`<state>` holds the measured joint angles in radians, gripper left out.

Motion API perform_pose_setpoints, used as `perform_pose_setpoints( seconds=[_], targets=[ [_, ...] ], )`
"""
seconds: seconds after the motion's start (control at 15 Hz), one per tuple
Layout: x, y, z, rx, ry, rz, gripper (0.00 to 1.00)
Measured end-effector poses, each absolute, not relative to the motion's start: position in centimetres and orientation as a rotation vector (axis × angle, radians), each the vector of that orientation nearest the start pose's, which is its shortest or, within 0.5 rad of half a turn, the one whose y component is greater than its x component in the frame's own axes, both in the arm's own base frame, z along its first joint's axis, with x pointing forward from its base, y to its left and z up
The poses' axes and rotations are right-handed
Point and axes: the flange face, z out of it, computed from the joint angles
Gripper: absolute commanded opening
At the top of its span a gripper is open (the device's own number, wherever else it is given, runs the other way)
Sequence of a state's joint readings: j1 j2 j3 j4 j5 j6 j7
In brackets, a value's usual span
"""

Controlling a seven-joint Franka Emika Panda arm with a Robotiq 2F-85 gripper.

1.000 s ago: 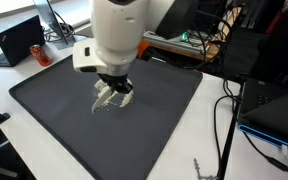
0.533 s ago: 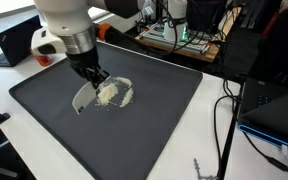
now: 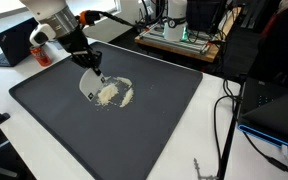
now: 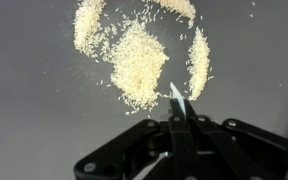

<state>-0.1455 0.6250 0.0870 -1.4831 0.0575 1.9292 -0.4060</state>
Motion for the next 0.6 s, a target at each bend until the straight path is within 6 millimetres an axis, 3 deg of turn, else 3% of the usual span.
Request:
perform_pose_setpoints(
  seconds=[0.27,0.6],
  targets=[
    [67.3,-6.3,28.7,-2.882,-0.423,0.286,0.04],
    [66.9,-6.4,28.5,-2.876,-0.415,0.297,0.01]
  ],
)
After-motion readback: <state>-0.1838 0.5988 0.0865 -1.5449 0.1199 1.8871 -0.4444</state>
